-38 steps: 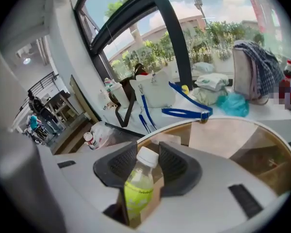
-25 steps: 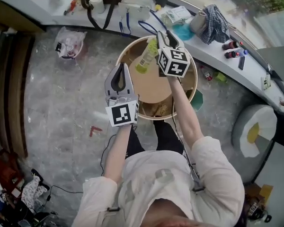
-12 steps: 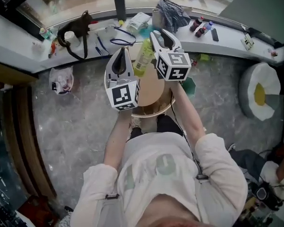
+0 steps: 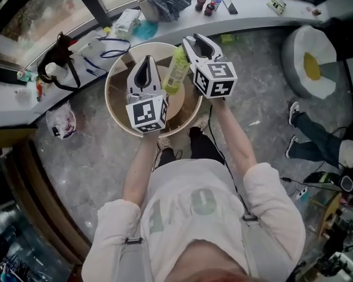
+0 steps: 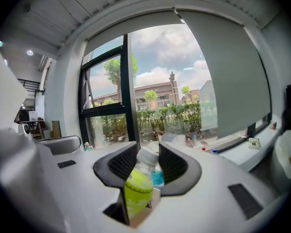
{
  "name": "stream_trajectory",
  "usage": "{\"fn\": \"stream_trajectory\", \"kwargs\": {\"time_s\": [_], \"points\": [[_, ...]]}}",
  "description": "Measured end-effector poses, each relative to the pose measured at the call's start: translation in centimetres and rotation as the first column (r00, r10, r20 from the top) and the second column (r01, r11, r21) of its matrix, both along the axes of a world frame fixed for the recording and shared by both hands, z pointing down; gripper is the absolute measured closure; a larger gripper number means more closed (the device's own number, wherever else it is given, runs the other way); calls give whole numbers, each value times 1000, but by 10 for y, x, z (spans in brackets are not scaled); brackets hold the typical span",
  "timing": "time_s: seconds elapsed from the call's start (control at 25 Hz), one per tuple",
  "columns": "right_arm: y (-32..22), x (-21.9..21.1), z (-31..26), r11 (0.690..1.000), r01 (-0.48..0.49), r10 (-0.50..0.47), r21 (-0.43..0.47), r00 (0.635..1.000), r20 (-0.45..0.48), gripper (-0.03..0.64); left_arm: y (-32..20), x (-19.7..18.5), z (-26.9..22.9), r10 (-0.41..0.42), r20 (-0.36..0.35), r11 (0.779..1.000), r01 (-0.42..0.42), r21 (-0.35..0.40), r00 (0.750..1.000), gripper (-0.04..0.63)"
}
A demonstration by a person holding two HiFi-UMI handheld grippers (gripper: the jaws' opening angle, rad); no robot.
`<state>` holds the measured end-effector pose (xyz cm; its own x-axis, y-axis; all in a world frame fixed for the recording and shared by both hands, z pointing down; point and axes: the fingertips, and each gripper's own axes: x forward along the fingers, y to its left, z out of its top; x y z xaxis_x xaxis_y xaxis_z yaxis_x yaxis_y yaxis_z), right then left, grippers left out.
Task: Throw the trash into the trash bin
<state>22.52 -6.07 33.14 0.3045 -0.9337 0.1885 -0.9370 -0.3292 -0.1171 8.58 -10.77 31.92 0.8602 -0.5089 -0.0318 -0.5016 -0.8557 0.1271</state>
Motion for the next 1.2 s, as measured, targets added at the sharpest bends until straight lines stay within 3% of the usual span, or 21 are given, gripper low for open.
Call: {"fn": "stream_trajectory", "kwargs": {"time_s": [0.4, 0.6, 0.68, 0.88, 1.2], "points": [[103, 134, 52, 988, -142, 141, -62, 990, -33, 471, 79, 144, 41, 176, 84, 984, -177, 6, 981, 584], [149, 202, 125, 976, -167, 171, -139, 985, 17, 471, 118, 212, 107, 193, 122, 980, -186, -69, 974, 584], [161, 216, 152, 977, -152, 153, -150, 988, -10, 471, 130, 227, 137, 185, 134, 979, -172, -106, 973, 584], [168, 245, 231, 980, -139, 113, -142, 978, -177, 471, 136, 254, 204, 146, 132, 983, -129, -128, 981, 584], [170, 249, 379, 965, -178, 122, -193, 955, -271, 469, 125, 256, 297, 142, 162, 981, -117, -155, 977, 584]]}}
